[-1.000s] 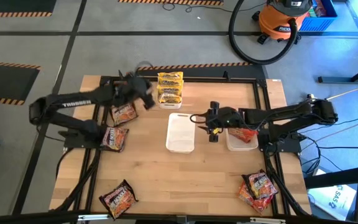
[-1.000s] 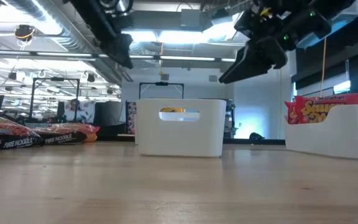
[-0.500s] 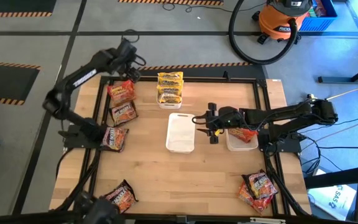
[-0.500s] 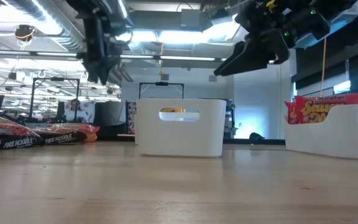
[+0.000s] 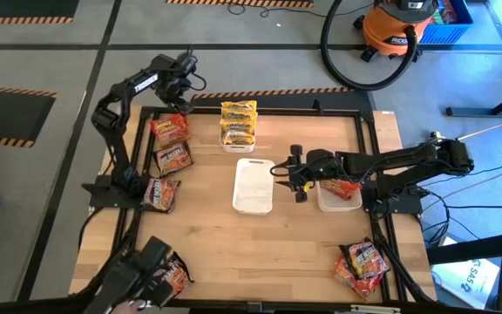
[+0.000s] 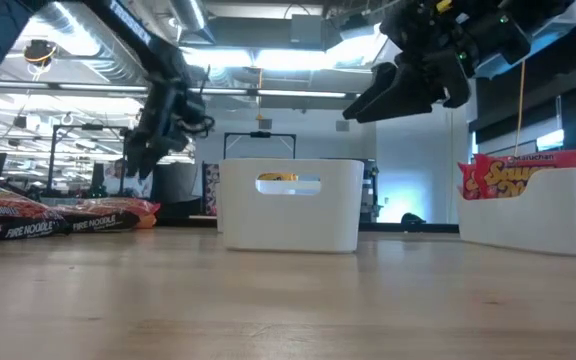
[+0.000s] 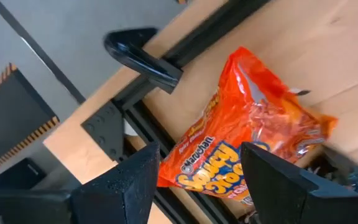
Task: Sort Maruchan noodles
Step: Put the orange noodle pack into the bottom right white bin
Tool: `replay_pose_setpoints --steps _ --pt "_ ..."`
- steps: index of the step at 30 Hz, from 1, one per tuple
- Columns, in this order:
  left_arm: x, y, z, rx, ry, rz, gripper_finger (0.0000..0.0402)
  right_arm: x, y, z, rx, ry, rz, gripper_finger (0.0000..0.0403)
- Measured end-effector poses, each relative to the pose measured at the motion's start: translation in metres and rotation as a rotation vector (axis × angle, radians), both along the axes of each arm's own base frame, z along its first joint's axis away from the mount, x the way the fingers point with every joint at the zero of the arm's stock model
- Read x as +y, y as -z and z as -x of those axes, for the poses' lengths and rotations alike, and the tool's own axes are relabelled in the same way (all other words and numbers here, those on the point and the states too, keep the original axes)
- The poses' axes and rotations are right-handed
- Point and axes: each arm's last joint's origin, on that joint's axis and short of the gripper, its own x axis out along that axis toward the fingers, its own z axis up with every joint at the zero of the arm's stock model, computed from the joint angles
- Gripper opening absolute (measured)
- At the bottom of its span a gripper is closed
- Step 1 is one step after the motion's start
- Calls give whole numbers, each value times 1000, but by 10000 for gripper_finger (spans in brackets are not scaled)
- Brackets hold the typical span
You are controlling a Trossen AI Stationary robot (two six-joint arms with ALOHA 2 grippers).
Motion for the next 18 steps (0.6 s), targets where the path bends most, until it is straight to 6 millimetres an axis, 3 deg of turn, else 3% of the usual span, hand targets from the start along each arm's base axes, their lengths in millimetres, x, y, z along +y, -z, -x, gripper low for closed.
replay_pose_setpoints --steps 12,18 --pt "21 56 0 68 60 163 218 0 0 0 1 -45 67 216" --pt "21 67 -1 -64 63 281 218 -3 0 0 -1 -36 69 216"
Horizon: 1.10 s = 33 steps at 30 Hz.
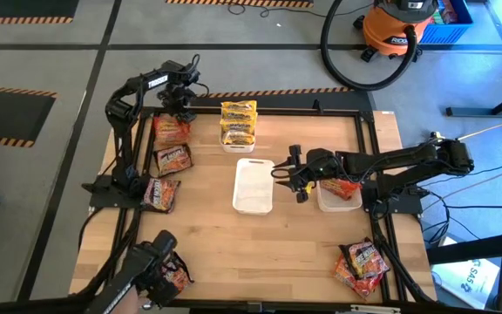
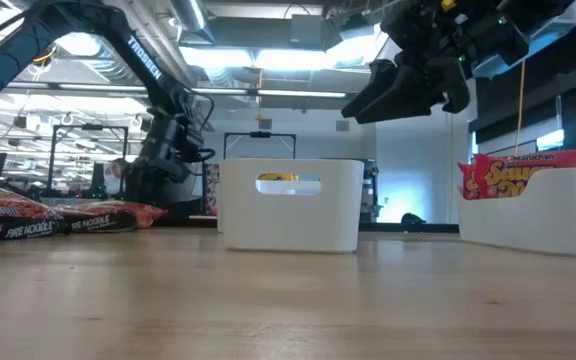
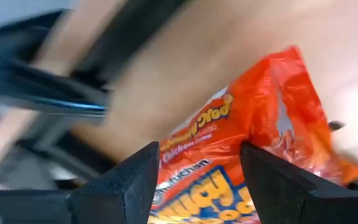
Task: Sort Maruchan noodles
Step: Put the orange noodle pack into the bottom right white bin
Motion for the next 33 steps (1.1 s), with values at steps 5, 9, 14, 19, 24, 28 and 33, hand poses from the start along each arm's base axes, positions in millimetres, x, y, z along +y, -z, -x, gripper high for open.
replay_pose_setpoints --steps 5,9,14,19,24,28,33 --pt "-1 4 3 -72 -20 67 218 -10 0 1 2 12 -39 216" --pt "-3 9 6 -100 9 99 212 -17 1 2 1 14 -80 216" --pt "-5 12 6 -130 39 120 186 -21 1 2 0 7 -109 216" --pt "-6 12 5 -159 53 134 121 -21 0 2 -4 6 -109 216" --pt "-5 13 5 -159 58 130 39 -21 0 2 -4 6 -109 216" --pt "-6 15 3 -147 71 129 6 -21 0 2 -4 7 -110 216" --pt "-13 9 -8 -146 125 116 1 -21 0 2 -4 7 -111 216"
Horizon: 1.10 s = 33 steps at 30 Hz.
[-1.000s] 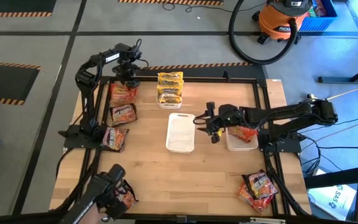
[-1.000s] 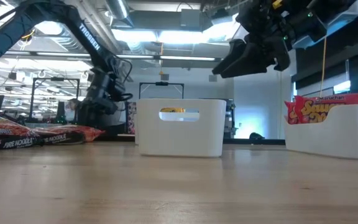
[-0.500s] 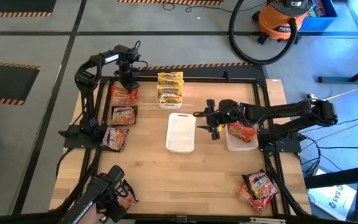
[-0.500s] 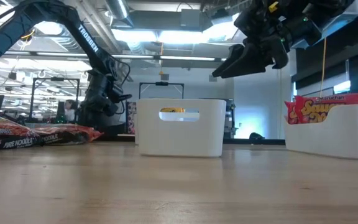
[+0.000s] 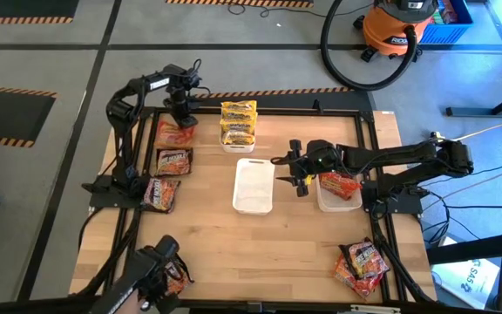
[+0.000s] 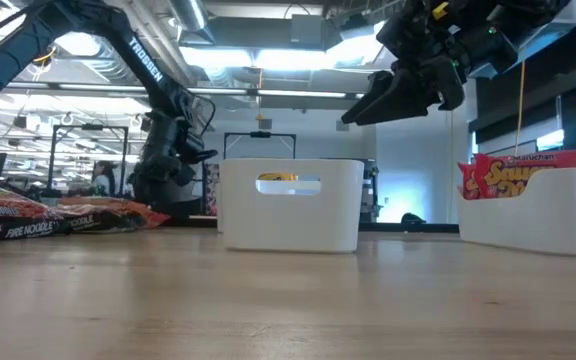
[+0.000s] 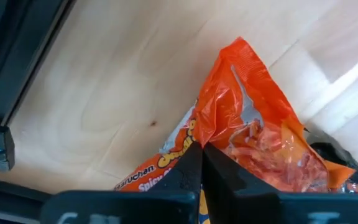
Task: Sort Maruchan noodles
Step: Put the orange noodle pack into the bottom right white bin
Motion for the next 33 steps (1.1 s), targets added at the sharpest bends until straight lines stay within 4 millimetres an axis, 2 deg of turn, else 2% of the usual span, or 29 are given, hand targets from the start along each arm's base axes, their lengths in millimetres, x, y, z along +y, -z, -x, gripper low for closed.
replay_pose_setpoints --steps 6,11,17,23,29,33 --pt "-20 -23 -24 24 74 -79 0 0 0 0 -2 0 0 216" --pt "-48 -51 -48 14 141 -160 0 0 0 0 -3 11 -20 216" --pt "-95 -89 -72 14 217 -271 0 0 0 0 -3 13 -23 216" --pt "-147 -121 -87 -14 267 -359 0 0 0 0 -3 13 -23 216" --pt "-201 -142 -99 -80 338 -406 0 0 0 0 -4 58 -136 216" --pt "-234 -146 -109 -114 384 -414 0 1 0 0 -5 81 -189 216"
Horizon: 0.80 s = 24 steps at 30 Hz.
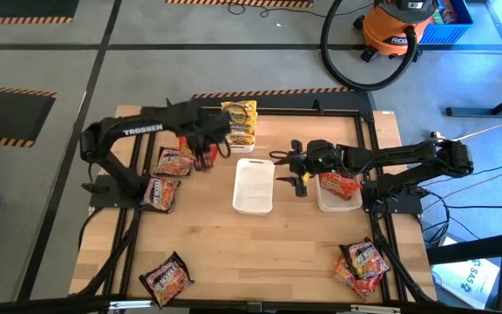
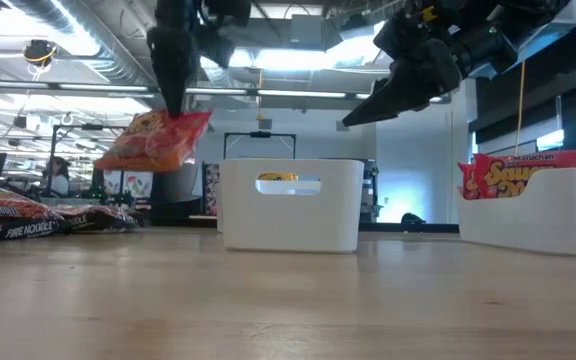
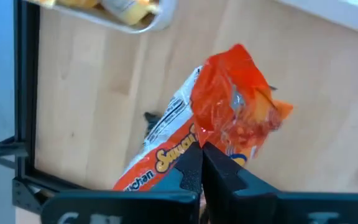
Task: Sort Maruchan noodles
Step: Put the orange noodle pack into the bottom right white bin
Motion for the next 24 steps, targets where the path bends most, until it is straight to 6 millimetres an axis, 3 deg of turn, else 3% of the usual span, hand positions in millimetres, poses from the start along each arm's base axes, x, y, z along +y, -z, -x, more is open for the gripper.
replay_pose_setpoints --steps 7,13,18,24 --pt "-55 -1 -12 -21 75 -52 0 10 2 -4 0 17 -147 218" --pt "-97 -1 -16 -69 123 -91 0 41 17 -18 11 -80 -237 266" --pt "-124 -3 -20 -153 164 -116 0 60 29 -34 -68 -19 -236 301" --pt "-148 -5 -25 -255 224 -150 0 69 39 -50 -200 81 -299 305"
